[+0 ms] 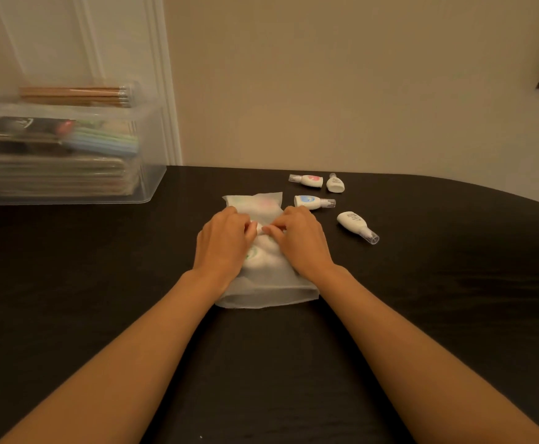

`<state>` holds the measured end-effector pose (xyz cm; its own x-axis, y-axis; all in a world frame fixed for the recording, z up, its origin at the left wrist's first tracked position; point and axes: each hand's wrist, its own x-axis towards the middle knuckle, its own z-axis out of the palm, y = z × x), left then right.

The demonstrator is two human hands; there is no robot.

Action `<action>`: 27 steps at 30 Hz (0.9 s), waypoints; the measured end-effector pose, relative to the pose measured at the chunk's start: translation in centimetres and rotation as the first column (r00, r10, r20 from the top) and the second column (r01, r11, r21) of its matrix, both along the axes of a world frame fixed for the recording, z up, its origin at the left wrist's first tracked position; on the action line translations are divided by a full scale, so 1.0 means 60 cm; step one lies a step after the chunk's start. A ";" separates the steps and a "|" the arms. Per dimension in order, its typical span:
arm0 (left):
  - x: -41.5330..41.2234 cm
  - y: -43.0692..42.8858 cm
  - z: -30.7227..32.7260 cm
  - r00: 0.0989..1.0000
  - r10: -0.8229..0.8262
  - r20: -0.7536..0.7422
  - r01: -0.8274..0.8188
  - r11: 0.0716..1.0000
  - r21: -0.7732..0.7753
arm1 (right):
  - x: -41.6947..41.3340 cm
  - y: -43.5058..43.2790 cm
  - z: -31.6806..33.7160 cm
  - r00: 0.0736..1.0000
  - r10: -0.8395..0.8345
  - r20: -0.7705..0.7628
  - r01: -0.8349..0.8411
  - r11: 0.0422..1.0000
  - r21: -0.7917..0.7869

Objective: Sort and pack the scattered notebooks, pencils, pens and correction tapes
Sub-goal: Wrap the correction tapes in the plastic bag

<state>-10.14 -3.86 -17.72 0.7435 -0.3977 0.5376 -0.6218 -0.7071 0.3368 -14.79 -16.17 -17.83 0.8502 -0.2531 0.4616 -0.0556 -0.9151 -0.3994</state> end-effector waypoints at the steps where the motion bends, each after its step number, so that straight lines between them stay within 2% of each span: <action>1: -0.001 0.001 0.000 1.000 0.000 -0.003 0.000 1.000 -0.010 | 0.001 0.002 0.000 1.000 -0.015 -0.011 0.014 1.000 -0.005; 9: 0.010 0.001 -0.007 0.988 -0.014 -0.154 0.013 1.000 -0.004 | 0.011 -0.002 -0.007 0.989 -0.072 -0.129 0.084 0.993 0.089; 13: 0.028 -0.009 -0.012 0.963 -0.031 -0.269 0.035 0.999 0.011 | 0.015 -0.003 -0.008 0.989 -0.022 -0.144 0.036 0.995 0.096; 16: 0.036 -0.013 -0.010 0.938 -0.094 -0.332 0.116 0.992 0.046 | 0.015 -0.008 -0.007 0.986 0.006 -0.169 0.007 0.997 0.075; 19: 0.030 -0.005 -0.010 0.947 -0.137 -0.290 0.157 0.986 0.047 | 0.013 -0.009 -0.007 0.997 -0.032 -0.064 0.037 0.997 0.071; 21: 0.022 0.002 -0.011 0.969 -0.120 -0.214 0.116 0.993 -0.031 | 0.005 -0.008 -0.006 0.994 -0.074 0.086 0.062 0.989 0.134; 23: 0.011 0.009 -0.008 0.991 -0.074 -0.113 0.063 0.993 -0.100 | -0.011 -0.003 -0.006 0.981 -0.062 0.185 0.044 0.994 0.101; 27: -0.004 0.014 -0.004 0.995 -0.101 -0.020 0.101 0.994 -0.029 | -0.036 0.010 -0.010 0.992 0.056 0.109 -0.043 0.992 -0.122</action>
<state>-10.39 -3.03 -17.93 0.7117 -0.4562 0.5342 -0.6820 -0.6311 0.3697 -16.94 -15.56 -18.41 0.8016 -0.1496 0.5788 0.0299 -0.9569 -0.2887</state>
